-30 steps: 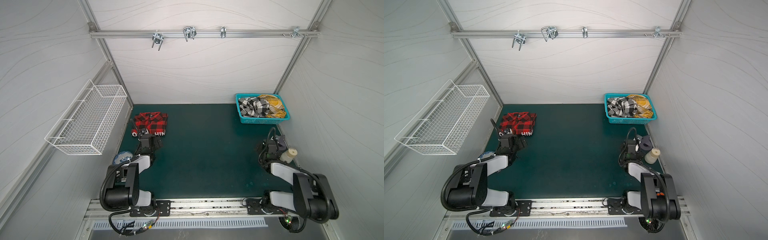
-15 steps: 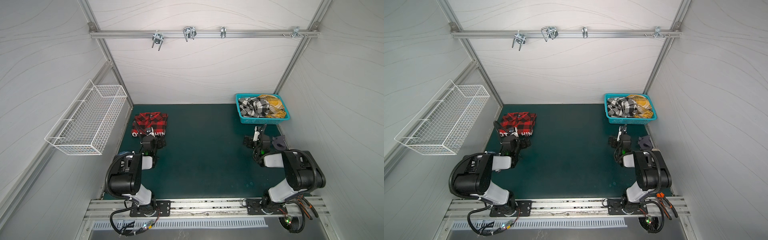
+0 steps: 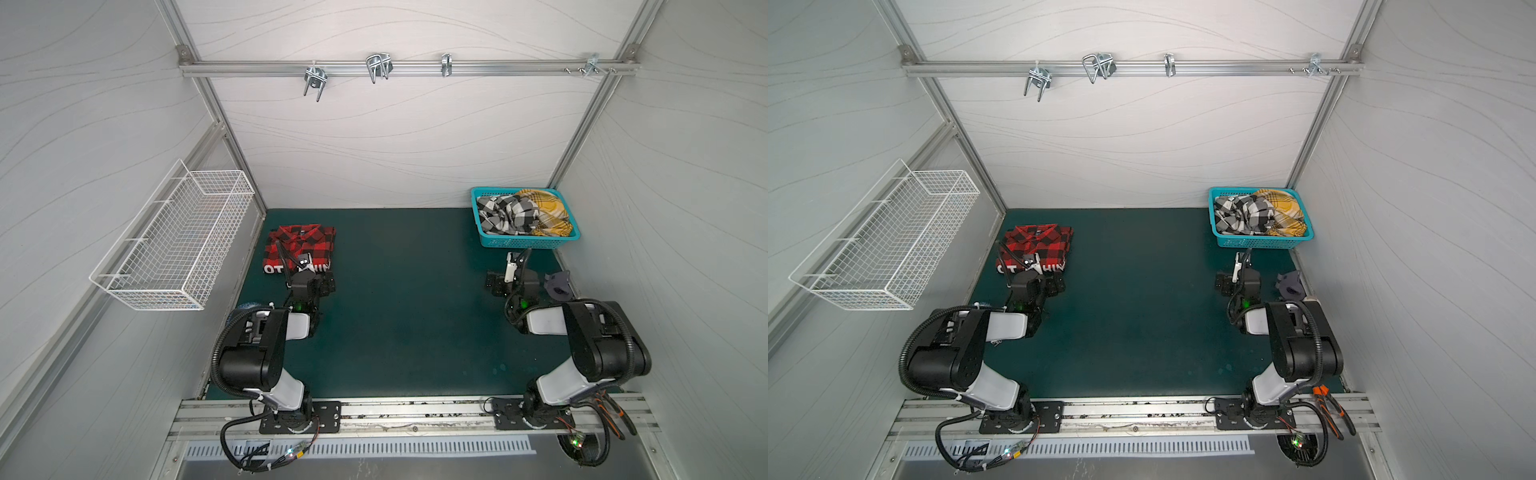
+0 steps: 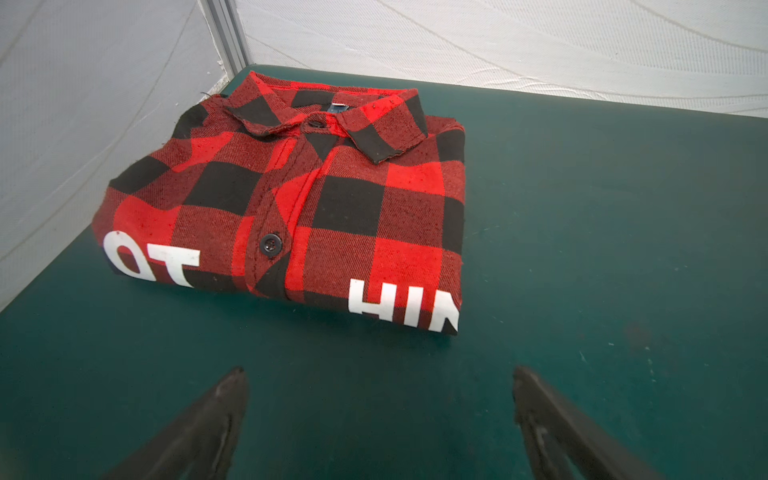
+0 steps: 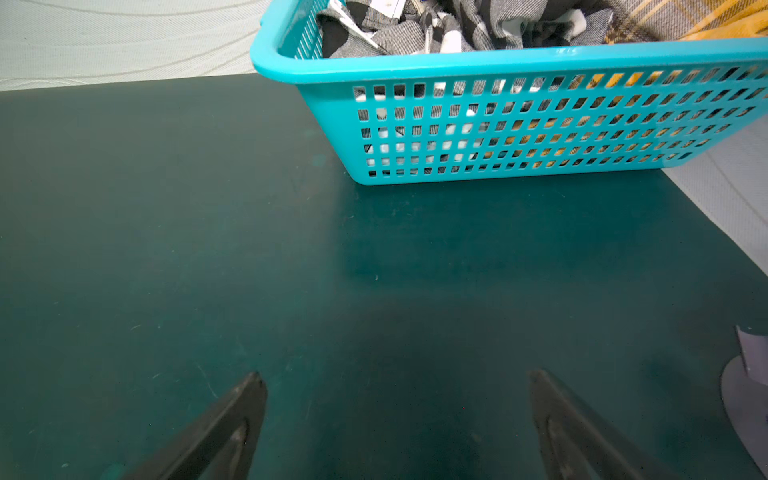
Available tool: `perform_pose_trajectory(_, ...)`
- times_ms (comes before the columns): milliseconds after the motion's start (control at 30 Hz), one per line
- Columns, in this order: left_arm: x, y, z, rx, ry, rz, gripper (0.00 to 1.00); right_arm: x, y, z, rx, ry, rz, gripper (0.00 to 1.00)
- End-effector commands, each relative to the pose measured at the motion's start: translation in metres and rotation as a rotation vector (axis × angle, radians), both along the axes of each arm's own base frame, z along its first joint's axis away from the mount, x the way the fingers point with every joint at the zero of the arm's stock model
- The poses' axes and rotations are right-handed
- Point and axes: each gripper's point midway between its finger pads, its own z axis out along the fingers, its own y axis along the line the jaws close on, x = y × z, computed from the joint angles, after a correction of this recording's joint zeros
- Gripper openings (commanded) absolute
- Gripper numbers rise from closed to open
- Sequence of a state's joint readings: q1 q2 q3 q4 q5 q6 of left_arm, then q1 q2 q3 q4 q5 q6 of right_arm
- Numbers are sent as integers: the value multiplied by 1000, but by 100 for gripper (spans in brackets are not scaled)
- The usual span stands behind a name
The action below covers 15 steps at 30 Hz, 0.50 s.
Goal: Fold and stack the long sleeve shirts
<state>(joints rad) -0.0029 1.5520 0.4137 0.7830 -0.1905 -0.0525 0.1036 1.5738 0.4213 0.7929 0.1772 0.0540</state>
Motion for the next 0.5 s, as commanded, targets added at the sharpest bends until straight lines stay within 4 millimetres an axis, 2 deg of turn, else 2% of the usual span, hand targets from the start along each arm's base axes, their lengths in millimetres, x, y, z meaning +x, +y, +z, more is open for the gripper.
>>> perform_pose_trajectory(0, 10, 1, 13, 9, -41, -11, 99, 5, 3, 9, -19, -27, 16, 99)
perform_pose_trajectory(333, 10, 1, 13, 8, -41, -12, 99, 5, 3, 10, -18, -30, 17, 99)
perform_pose_trajectory(467, 11, 1, 13, 10, -41, -11, 100, 13, 4, 1, -15, 15, 25, 99)
